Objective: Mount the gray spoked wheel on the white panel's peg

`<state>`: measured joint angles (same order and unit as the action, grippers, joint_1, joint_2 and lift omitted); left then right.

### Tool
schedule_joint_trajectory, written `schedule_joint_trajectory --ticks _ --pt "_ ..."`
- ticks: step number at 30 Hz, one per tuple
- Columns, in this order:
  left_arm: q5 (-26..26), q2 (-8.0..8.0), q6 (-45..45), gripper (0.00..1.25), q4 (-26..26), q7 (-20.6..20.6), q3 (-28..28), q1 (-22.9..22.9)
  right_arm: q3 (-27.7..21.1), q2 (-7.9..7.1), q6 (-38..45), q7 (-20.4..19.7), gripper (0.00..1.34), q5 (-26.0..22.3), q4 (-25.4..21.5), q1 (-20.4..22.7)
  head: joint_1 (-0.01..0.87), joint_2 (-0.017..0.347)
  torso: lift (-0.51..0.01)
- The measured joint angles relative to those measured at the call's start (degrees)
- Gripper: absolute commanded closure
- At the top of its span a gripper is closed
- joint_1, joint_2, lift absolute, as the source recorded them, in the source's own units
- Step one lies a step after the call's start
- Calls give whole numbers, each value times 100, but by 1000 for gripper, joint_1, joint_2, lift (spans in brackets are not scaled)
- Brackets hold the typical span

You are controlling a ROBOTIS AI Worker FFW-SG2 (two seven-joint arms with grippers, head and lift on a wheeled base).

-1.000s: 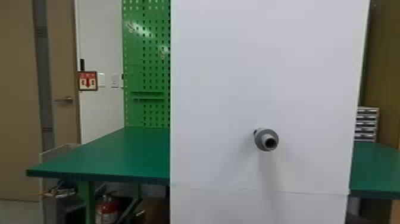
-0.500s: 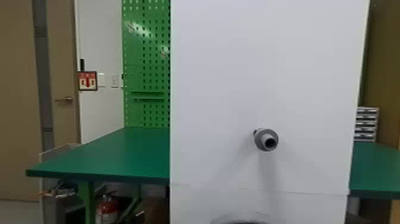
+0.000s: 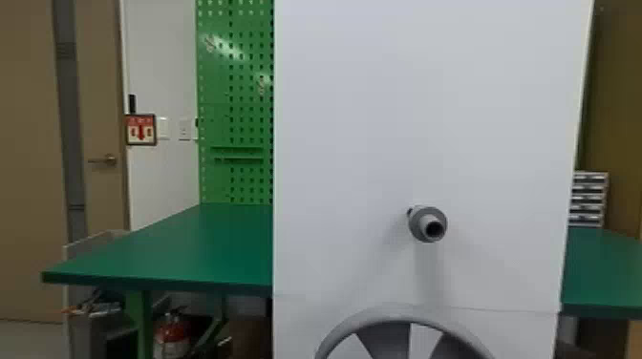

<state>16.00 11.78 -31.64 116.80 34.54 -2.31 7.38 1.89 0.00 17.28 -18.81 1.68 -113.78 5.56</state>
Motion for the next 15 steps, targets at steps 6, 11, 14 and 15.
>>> schedule_joint_trajectory --ticks 6,11,14,15 --pt "-8 -1 0 541 0 1 3 0 -26 0 452 0 1292 -62 -338 -41 123 -8 -401" --pt "-12 0 0 541 0 9 1 0 -58 0 868 2 1292 -129 -621 -97 123 -8 -401" --pt "-15 0 0 541 0 9 -1 0 -84 -1 1107 4 1292 -180 -776 -136 123 -8 -401" --pt "-16 0 0 541 0 9 0 0 -93 -3 1178 5 1292 -194 -825 -149 123 -8 -401"
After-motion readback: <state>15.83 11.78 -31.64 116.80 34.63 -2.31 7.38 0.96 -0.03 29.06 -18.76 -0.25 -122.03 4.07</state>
